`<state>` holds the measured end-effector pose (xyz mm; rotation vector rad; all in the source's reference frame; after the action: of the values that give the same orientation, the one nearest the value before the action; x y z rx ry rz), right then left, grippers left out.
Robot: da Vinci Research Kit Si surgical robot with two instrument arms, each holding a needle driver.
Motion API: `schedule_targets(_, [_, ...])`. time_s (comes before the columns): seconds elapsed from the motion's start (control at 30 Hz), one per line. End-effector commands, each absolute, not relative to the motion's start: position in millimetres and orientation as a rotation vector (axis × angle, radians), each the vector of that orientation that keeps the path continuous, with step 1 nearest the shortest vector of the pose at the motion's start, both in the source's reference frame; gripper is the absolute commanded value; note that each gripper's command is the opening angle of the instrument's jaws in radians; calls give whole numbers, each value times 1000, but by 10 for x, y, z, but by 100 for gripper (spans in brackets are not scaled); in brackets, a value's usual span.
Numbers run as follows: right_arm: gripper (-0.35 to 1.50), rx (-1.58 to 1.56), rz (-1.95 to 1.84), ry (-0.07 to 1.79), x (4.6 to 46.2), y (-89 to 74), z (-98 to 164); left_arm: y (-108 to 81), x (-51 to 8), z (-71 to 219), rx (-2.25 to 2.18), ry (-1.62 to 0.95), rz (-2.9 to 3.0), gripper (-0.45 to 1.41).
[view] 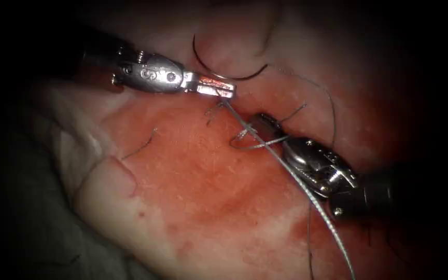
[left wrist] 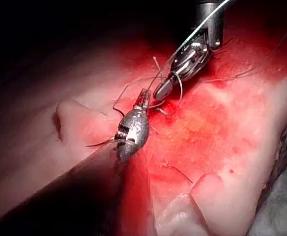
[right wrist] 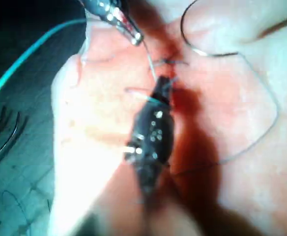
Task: Wound Closure
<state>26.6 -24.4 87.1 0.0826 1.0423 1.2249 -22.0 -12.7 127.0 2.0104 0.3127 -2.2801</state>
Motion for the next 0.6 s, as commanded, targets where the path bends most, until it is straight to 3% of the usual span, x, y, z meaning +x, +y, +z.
schedule_targets(0.03, [-35, 92, 1171, 1028, 277, -251, 878, -126, -228, 1279, 2004, 315, -2288, -45])
schedule_targets(0.37, [-35, 85, 702, 1017, 295, -266, 888, -41, -254, 1294, 1984, 336, -2356, -45])
schedule_targets(0.6, [-35, 79, 627, 1008, 297, -272, 890, 27, -262, 1292, 2010, 312, -2390, -45])
